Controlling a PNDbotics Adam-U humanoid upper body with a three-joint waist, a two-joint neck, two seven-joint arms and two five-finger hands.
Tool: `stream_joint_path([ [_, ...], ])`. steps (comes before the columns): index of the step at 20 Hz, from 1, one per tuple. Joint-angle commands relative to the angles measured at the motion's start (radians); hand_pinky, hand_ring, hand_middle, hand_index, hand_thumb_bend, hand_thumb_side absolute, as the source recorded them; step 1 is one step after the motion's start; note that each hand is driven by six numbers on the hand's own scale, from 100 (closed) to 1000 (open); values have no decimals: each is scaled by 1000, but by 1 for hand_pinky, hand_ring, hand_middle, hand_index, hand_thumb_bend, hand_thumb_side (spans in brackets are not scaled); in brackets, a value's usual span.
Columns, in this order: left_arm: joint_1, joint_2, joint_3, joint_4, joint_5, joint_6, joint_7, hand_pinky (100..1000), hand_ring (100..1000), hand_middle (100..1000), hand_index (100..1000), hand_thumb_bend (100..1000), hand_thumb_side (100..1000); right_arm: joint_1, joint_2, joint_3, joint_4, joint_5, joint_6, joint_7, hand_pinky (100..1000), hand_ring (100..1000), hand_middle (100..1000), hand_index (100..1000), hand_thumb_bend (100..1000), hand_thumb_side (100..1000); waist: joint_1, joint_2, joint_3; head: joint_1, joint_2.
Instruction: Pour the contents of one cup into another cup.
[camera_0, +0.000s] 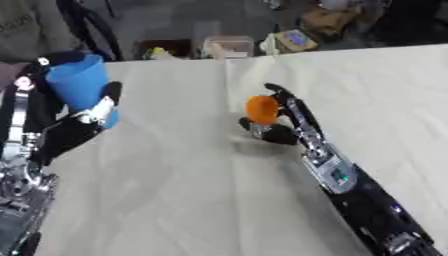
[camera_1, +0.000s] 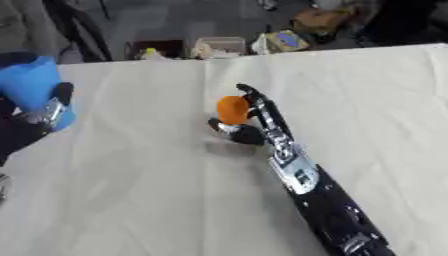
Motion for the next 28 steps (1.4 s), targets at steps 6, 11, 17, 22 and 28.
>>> stream_joint_path([
  [6, -12, 11, 3, -11, 0, 0, 0, 209, 284, 273, 694, 371, 100, -31, 7, 6, 4, 24, -1, 3, 620, 680, 632, 942, 580, 355, 2, -15, 7, -2, -10],
  [11, -13, 9, 2, -12, 0, 1, -1, 209, 283, 273, 694, 371, 100, -32, 15, 6, 26, 26, -4, 5, 609, 664, 621, 938, 557, 337, 4, -13, 10, -3, -10],
  [17, -14, 5, 0, -12, 3, 1, -2, 209, 283, 273, 692, 370, 100, -34, 26, 3, 48, 13, -4, -1, 502, 548, 499, 898, 467, 283, 7, -11, 15, -4, -13],
  [22, -12, 4, -1, -11, 5, 1, -1, 209, 283, 273, 692, 374, 100, -38, 31, -3, 52, -5, 5, -45, 262, 349, 279, 747, 301, 200, 9, -10, 16, -6, -14],
  [28, -8, 3, -1, -5, 3, -1, 1, 208, 282, 272, 690, 373, 100, -37, 32, -4, 27, -32, 22, -110, 100, 172, 100, 550, 100, 100, 6, -10, 14, -5, -12],
])
